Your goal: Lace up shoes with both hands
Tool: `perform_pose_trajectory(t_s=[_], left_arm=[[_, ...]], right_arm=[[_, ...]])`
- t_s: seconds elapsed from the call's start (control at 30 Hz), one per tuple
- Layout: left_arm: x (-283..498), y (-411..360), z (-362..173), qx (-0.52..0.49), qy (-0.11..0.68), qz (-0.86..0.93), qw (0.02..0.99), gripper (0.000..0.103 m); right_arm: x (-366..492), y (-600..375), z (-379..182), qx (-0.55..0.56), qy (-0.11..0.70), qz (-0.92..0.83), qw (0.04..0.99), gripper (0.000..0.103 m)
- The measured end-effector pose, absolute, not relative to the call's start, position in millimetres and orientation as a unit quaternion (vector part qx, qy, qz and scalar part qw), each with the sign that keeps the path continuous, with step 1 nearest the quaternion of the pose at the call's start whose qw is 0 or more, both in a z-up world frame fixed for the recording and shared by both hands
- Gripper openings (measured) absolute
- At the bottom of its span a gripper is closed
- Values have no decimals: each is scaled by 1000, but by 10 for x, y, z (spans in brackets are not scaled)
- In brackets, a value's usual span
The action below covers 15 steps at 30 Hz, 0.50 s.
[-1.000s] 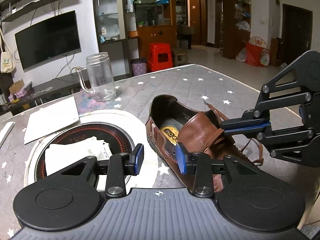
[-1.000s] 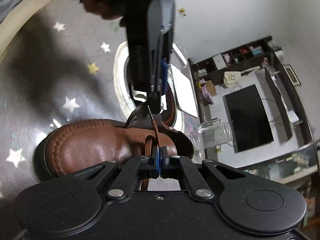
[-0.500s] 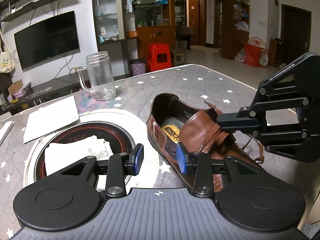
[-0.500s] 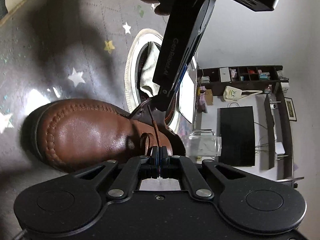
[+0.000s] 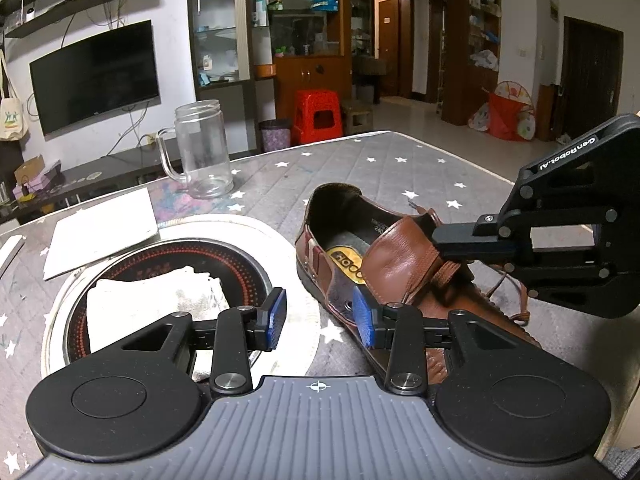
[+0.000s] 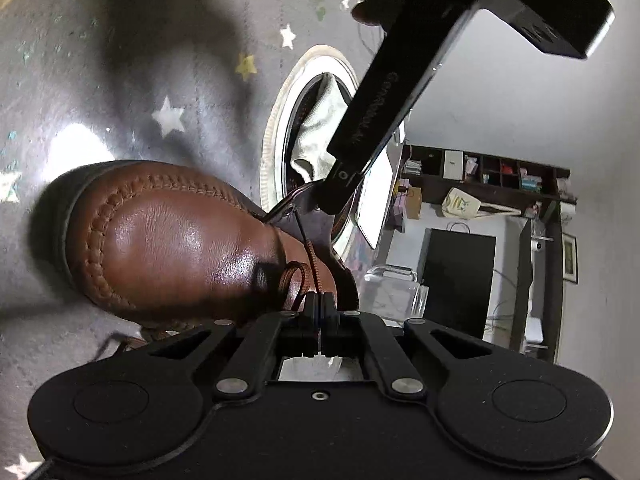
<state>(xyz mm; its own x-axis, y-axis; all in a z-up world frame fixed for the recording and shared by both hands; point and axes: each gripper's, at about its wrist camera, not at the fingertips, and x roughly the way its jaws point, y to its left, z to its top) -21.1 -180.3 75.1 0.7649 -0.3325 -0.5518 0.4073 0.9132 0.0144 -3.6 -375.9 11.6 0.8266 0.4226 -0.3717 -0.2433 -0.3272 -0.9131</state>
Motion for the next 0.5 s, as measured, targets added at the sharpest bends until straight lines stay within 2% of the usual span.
perform_pose_trajectory(t_s=[0.5], left_arm=[[-238,-1828,806,69,272,-207,937,40]], right_arm=[[-16,-3692,13,-779,-64,303,545,1]])
